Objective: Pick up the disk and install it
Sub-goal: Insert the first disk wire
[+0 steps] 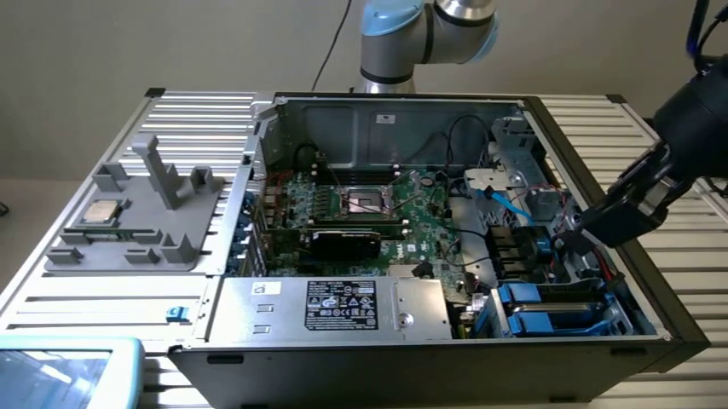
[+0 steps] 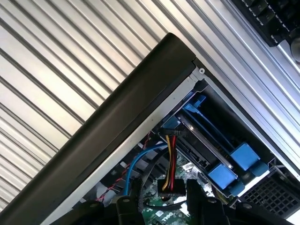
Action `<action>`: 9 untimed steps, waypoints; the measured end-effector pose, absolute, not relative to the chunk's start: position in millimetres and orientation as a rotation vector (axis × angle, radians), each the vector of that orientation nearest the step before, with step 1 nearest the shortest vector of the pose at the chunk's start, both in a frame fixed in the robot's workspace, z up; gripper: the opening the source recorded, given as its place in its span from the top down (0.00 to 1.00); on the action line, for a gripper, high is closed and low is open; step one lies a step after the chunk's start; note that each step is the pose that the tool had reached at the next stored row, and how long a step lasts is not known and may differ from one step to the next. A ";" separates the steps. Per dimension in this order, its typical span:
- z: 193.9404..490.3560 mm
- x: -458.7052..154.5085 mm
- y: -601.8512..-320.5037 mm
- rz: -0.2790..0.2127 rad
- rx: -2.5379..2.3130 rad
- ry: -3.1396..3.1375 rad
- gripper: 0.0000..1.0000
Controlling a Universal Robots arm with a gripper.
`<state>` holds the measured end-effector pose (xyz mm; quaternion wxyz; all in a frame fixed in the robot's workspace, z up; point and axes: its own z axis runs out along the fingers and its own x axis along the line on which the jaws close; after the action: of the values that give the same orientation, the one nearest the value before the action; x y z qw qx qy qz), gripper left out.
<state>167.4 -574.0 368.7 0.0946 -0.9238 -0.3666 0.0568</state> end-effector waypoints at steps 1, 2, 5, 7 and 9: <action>370.8 167.5 -574.3 0.166 -2.735 -1.087 0.50; 373.6 167.6 -574.7 0.163 -2.731 -1.087 0.50; 385.7 167.7 -576.6 0.162 -2.730 -1.087 0.50; 391.4 167.8 -577.8 0.162 -2.730 -1.085 0.50; 392.2 167.8 -578.1 0.162 -2.730 -1.085 0.50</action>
<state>167.8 -578.1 392.2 0.0995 -0.9233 -0.3668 0.0548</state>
